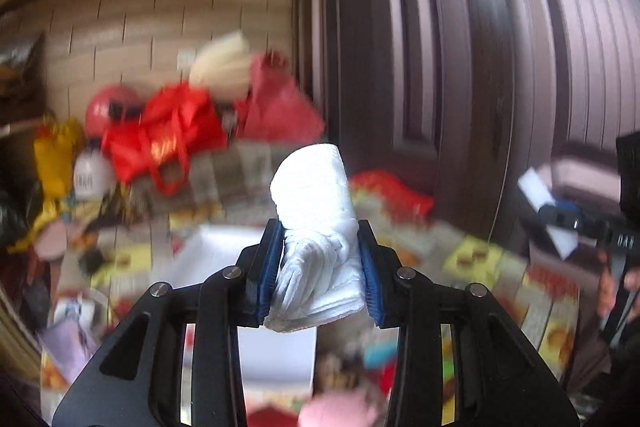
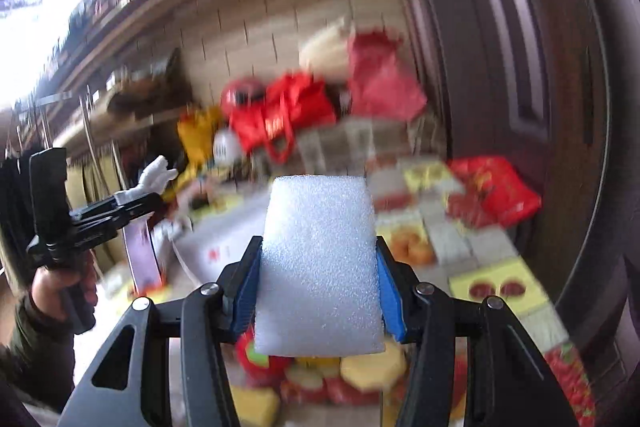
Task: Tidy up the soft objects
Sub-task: 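Carry both held items over the white box and open both tools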
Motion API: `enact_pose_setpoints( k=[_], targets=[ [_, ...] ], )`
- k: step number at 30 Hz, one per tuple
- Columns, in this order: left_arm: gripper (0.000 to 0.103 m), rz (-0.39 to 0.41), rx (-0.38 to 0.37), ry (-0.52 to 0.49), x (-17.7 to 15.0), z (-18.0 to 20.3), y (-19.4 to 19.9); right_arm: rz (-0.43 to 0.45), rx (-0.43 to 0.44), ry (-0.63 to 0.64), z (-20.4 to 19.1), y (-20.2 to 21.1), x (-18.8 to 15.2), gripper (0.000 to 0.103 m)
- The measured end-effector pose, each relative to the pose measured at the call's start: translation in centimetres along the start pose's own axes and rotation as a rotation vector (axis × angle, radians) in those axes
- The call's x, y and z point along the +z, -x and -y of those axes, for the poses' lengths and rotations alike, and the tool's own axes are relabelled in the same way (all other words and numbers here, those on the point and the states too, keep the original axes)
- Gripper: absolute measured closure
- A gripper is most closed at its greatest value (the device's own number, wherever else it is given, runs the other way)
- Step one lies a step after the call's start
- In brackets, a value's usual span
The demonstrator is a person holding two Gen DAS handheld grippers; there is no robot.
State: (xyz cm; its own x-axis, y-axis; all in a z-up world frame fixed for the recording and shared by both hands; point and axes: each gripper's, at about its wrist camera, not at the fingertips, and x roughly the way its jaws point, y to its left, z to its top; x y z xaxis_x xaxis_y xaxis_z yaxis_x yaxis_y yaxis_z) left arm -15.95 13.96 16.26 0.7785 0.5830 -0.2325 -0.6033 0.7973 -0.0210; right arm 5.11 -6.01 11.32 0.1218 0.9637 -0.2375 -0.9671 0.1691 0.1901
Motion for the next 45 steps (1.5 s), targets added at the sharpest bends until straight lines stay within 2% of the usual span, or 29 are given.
enact_pose_setpoints(
  k=[4, 6, 8, 10, 12, 17, 23, 32, 36, 40, 42, 45],
  targets=[
    [0.067, 0.114, 0.036, -0.038, 3.2, 1.0, 0.9, 0.085, 0.007, -0.001, -0.5, 0.3, 2.9, 0.051],
    [0.067, 0.13, 0.052, -0.026, 3.6, 0.6, 0.5, 0.13, 0.013, 0.003, -1.0, 0.4, 4.2, 0.051],
    [0.067, 0.117, 0.062, -0.011, 3.2, -0.2, -0.2, 0.169, 0.019, 0.008, -1.6, 0.3, 5.1, 0.051],
    [0.067, 0.09, 0.029, 0.004, 2.6, -0.7, -1.0, 0.193, 0.031, 0.024, -2.4, -0.1, 5.9, 0.051],
    [0.067, 0.067, 0.027, 0.013, 2.4, -1.2, -1.7, 0.199, 0.037, 0.028, -3.1, -0.7, 6.1, 0.051],
    [0.067, 0.022, 0.093, 0.038, 1.4, -3.2, -3.7, 0.185, 0.072, 0.015, -4.1, -2.2, 6.6, 0.051],
    [0.067, -0.016, 0.179, 0.067, 0.3, -5.2, -5.0, 0.169, 0.076, 0.022, -5.0, -3.7, 6.7, 0.051],
    [0.067, -0.087, 0.237, 0.104, -1.6, -7.5, -7.4, 0.071, 0.1, -0.015, -5.3, -7.8, 6.2, 0.051],
    [0.067, -0.145, 0.238, 0.13, -2.9, -8.5, -9.3, 0.012, 0.121, -0.041, -5.6, -10.3, 5.9, 0.051],
    [0.067, -0.241, 0.207, 0.205, -5.2, -10.6, -11.9, -0.092, 0.152, -0.082, -6.0, -13.9, 5.1, 0.051],
    [0.067, -0.3, 0.178, 0.275, -6.9, -12.1, -13.4, -0.168, 0.152, -0.101, -6.2, -16.4, 4.1, 0.051],
    [0.067, -0.358, 0.182, 0.32, -8.6, -13.2, -14.9, -0.293, 0.155, -0.147, -6.1, -20.0, 2.2, 0.051]
  ],
)
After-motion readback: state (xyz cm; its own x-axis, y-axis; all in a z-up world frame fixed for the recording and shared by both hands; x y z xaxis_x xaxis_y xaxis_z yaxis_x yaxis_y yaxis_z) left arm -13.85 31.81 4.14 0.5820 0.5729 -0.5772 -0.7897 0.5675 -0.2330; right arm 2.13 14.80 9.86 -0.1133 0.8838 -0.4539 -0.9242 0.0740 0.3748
